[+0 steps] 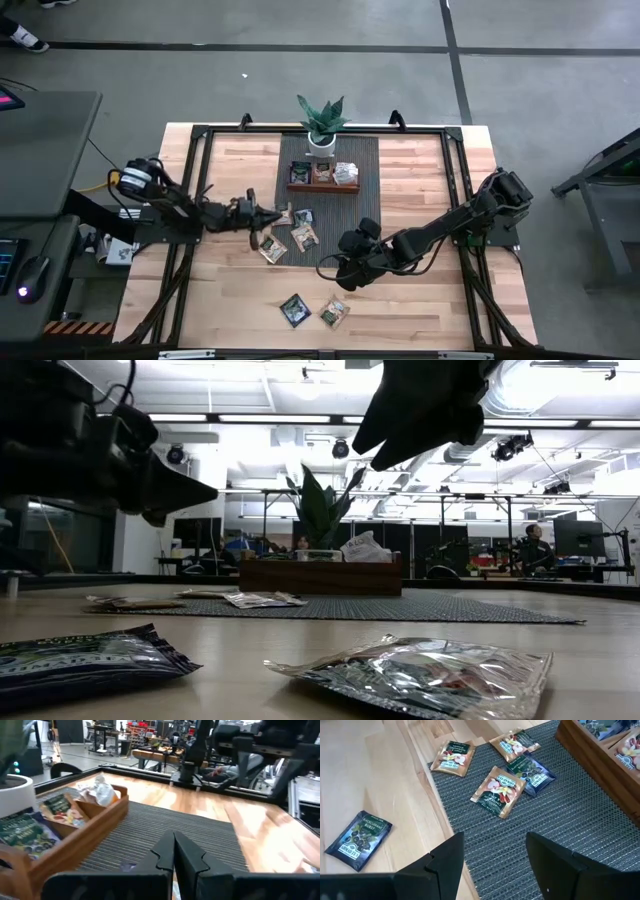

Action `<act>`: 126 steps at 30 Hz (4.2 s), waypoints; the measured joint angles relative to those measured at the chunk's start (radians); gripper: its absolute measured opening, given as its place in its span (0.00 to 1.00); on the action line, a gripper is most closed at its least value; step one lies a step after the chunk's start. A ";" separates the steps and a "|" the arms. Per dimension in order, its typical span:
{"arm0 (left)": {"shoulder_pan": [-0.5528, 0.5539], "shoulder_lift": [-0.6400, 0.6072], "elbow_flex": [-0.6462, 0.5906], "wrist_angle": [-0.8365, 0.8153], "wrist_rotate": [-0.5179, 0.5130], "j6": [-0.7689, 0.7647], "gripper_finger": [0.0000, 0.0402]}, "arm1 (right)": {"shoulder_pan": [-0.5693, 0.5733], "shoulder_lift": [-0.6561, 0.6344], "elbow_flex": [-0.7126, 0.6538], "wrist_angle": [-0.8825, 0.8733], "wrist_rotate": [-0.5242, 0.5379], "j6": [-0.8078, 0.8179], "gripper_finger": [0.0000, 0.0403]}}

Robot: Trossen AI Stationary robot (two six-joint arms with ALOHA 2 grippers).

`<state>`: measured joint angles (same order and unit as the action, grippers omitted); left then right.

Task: Pick & Place Tea
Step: Put the brown tea bag into the middle section of the wooden organizer

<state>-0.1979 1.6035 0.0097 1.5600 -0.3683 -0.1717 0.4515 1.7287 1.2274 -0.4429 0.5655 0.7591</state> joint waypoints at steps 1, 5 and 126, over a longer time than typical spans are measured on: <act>-0.029 0.000 0.000 -0.001 -0.029 -0.001 0.00 | 0.000 0.000 0.000 0.000 0.000 -0.001 0.52; -0.138 0.000 -0.001 -0.004 -0.125 -0.021 0.00 | 0.000 0.000 0.000 0.000 0.000 -0.001 0.52; -0.385 -0.404 0.468 -2.023 -0.184 -0.761 0.01 | -0.206 0.707 0.530 0.295 -0.221 -0.198 0.00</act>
<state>-0.5827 1.1999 0.4782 -0.4630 -0.5525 -0.9324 0.2452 2.4360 1.7573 -0.1478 0.3447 0.5609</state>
